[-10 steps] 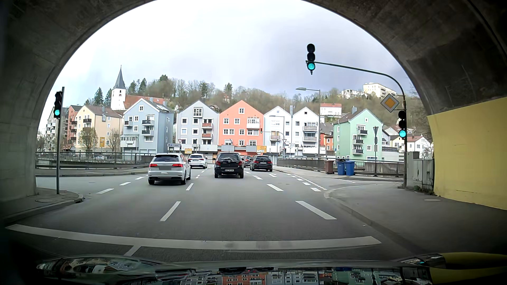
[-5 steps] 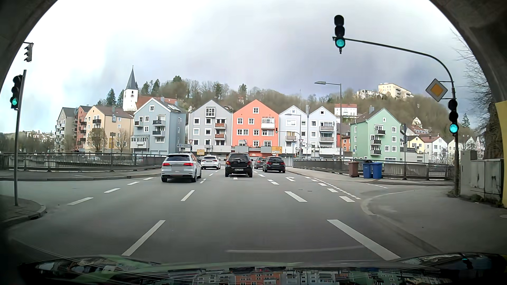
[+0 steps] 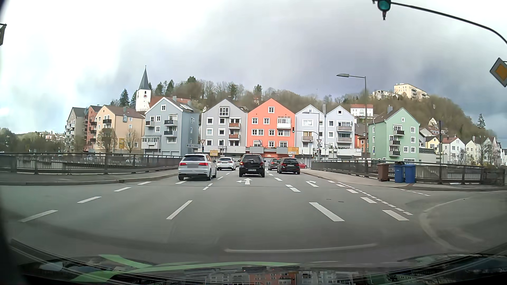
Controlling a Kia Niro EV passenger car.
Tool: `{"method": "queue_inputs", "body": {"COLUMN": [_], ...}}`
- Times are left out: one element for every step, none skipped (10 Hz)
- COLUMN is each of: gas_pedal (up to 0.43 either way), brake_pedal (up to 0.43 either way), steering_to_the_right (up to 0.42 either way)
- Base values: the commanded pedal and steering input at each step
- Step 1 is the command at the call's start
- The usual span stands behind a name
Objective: Follow the waypoints while adhering to traffic rules and regulations
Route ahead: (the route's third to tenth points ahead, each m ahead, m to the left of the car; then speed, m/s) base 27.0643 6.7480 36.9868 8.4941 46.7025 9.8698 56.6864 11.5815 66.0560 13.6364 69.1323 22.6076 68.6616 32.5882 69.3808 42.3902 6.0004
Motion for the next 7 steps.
{"method": "queue_inputs", "body": {"gas_pedal": [0.0,0.0,0.0,0.0,0.0,0.0,0.0], "brake_pedal": [0.0,0.0,0.0,0.0,0.0,0.0,0.0], "steering_to_the_right": [-0.046,-0.04,-0.038,-0.037,-0.035,-0.03,-0.028]}}
